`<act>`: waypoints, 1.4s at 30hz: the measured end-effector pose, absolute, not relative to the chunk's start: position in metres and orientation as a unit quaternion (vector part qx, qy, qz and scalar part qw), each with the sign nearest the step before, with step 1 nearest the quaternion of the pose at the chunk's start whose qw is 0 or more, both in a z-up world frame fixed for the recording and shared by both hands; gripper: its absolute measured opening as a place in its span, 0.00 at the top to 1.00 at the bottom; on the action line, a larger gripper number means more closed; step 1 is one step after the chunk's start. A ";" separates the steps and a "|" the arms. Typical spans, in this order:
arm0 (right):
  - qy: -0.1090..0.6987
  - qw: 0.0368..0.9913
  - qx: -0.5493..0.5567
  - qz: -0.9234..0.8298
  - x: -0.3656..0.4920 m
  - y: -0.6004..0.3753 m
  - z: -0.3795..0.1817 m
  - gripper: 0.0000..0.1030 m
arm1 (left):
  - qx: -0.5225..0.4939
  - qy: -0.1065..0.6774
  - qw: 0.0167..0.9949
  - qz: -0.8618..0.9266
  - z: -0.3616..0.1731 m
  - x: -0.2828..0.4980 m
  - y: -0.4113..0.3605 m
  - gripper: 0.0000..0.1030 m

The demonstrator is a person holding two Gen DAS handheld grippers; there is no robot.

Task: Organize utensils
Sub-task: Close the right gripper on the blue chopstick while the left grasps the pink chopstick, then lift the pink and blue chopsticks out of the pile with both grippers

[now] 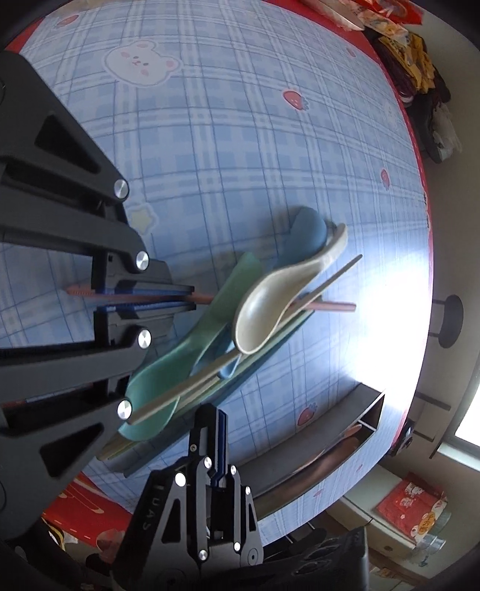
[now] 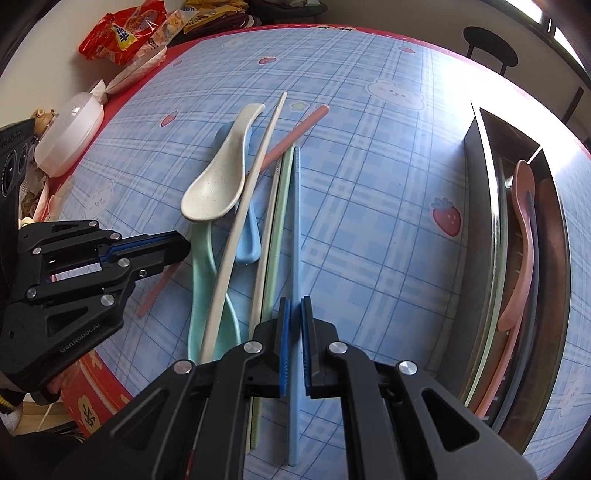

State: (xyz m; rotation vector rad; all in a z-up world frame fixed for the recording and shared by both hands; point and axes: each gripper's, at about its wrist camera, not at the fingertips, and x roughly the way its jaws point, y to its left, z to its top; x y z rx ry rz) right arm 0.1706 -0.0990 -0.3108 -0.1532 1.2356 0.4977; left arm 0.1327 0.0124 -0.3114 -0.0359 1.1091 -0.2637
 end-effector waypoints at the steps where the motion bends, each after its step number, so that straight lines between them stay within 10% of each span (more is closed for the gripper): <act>1: 0.572 0.784 -0.070 0.231 0.171 -0.099 -0.311 0.94 | -0.024 0.529 0.841 -0.113 -0.311 0.129 0.019 0.95; 9: 0.572 0.785 -0.063 0.231 0.170 -0.103 -0.310 0.94 | -0.059 0.550 0.827 -0.097 -0.314 0.101 0.049 0.95; 16: 0.572 0.785 -0.061 0.232 0.170 -0.104 -0.310 0.94 | -0.024 0.531 0.833 -0.154 -0.304 0.122 0.031 0.70; 20: 0.572 0.785 -0.059 0.232 0.169 -0.104 -0.310 0.94 | 0.017 0.540 0.823 -0.175 -0.310 0.136 0.020 0.89; 36: 0.572 0.784 -0.059 0.232 0.167 -0.106 -0.310 0.94 | 0.111 0.536 0.813 -0.198 -0.318 0.161 -0.007 0.79; 42: 0.575 0.782 -0.057 0.233 0.169 -0.105 -0.311 0.94 | 0.111 0.527 0.824 -0.178 -0.319 0.157 -0.009 0.90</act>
